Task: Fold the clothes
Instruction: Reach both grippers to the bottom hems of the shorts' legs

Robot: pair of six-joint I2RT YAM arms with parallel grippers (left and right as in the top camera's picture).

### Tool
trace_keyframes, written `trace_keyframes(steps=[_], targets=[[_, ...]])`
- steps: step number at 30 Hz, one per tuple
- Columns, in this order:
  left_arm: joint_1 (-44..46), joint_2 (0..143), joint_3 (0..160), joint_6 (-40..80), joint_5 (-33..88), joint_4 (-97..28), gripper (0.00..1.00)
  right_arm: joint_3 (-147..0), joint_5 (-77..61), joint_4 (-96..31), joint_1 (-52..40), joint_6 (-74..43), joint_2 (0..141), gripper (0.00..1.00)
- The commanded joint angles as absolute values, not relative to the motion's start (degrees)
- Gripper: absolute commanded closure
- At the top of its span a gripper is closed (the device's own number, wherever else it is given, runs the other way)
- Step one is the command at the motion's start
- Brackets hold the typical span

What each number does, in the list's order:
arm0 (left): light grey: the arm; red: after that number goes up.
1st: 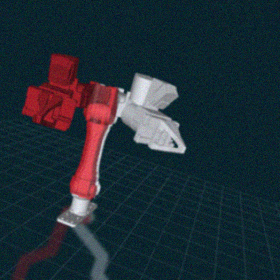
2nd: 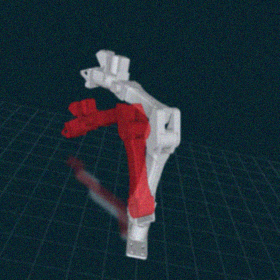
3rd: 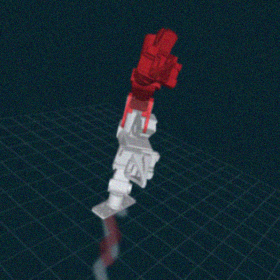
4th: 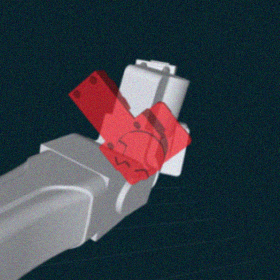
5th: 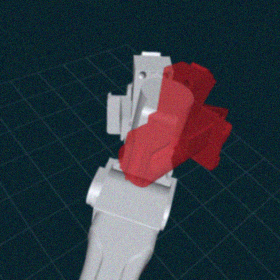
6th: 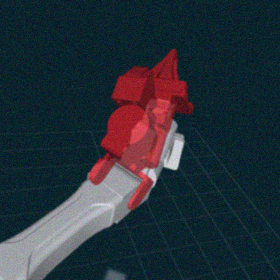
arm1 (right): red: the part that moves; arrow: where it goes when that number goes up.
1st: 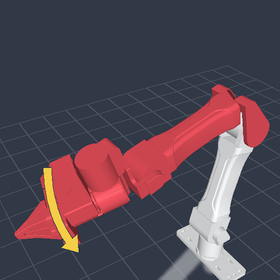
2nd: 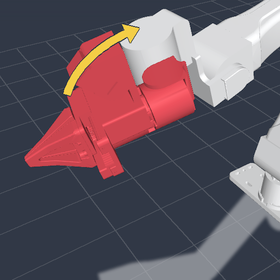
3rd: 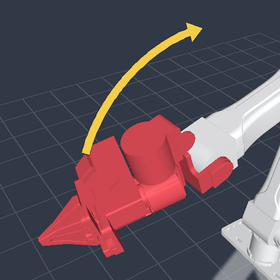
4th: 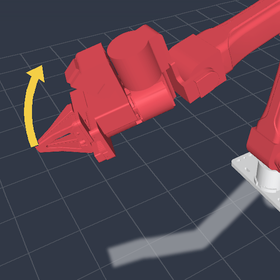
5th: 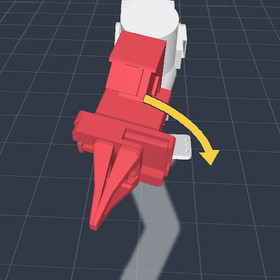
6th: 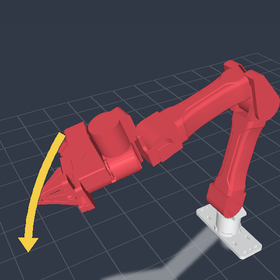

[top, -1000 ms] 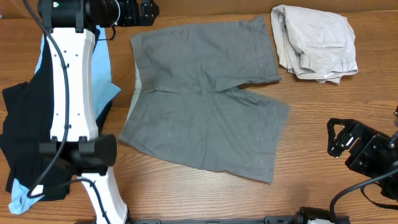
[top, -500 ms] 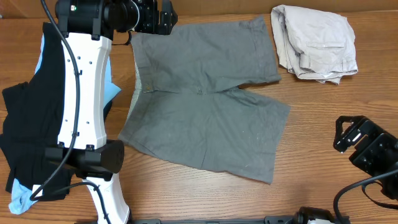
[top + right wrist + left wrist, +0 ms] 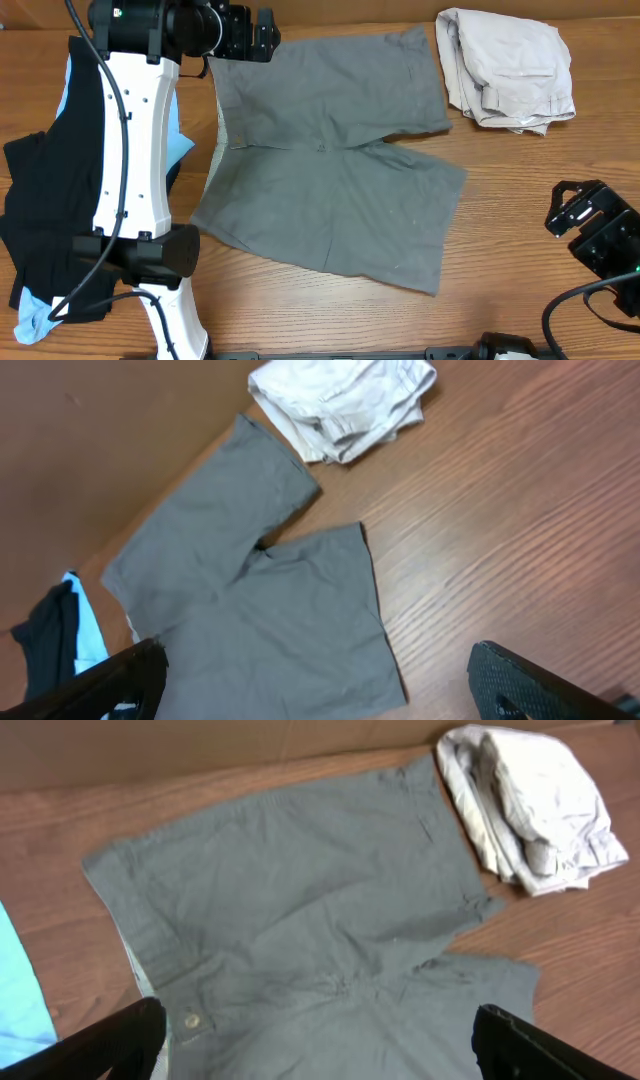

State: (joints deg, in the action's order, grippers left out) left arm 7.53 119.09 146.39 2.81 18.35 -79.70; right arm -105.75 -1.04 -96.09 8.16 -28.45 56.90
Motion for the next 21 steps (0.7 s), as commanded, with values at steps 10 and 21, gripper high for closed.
trace_keyframes(steps=[10,21], targets=[[13.69,123.24,146.34,11.81,5.26,-93.49,0.00,-94.37,-4.38,-86.87,7.22,-31.40,66.54,0.00],[14.17,123.33,142.91,13.28,1.19,-96.79,0.00,-83.22,-2.37,-75.55,-3.01,-38.72,81.17,0.00]])
